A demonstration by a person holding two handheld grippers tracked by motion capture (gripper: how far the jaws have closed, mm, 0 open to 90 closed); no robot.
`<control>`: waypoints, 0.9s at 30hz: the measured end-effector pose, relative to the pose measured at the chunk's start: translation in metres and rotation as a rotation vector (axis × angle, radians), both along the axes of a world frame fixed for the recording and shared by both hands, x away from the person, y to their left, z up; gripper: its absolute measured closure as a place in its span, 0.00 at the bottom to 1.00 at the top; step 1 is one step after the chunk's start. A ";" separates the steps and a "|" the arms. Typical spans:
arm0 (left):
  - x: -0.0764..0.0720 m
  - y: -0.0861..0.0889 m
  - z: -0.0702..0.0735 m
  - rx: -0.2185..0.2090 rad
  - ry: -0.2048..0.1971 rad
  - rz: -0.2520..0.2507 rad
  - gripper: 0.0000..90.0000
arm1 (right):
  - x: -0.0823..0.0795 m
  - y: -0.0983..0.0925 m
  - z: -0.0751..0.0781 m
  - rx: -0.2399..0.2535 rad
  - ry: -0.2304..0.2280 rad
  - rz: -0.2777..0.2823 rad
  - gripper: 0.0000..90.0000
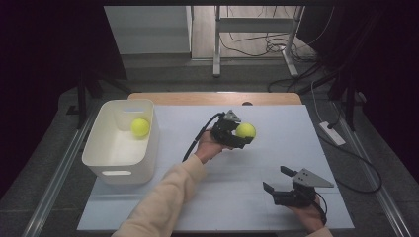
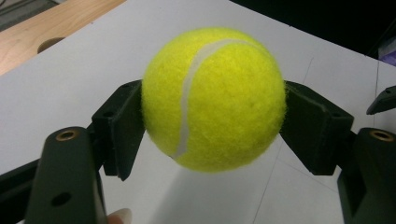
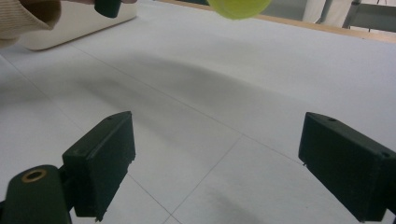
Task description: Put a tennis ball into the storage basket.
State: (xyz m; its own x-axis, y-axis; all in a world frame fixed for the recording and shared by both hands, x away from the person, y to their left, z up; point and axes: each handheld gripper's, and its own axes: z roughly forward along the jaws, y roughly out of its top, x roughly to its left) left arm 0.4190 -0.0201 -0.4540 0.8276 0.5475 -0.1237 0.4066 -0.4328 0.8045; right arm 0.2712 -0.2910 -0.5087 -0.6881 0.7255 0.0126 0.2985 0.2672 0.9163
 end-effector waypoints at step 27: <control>-0.021 0.033 0.021 -0.005 -0.048 0.030 0.31 | 0.000 -0.001 0.000 -0.007 -0.005 -0.011 0.12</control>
State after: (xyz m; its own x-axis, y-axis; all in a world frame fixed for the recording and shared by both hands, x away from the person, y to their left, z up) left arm 0.3979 0.0128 -0.4333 0.8159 0.5716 -0.0872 0.3805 -0.4172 0.8254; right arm 0.2709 -0.2923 -0.5085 -0.6798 0.7333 0.0039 0.2967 0.2702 0.9159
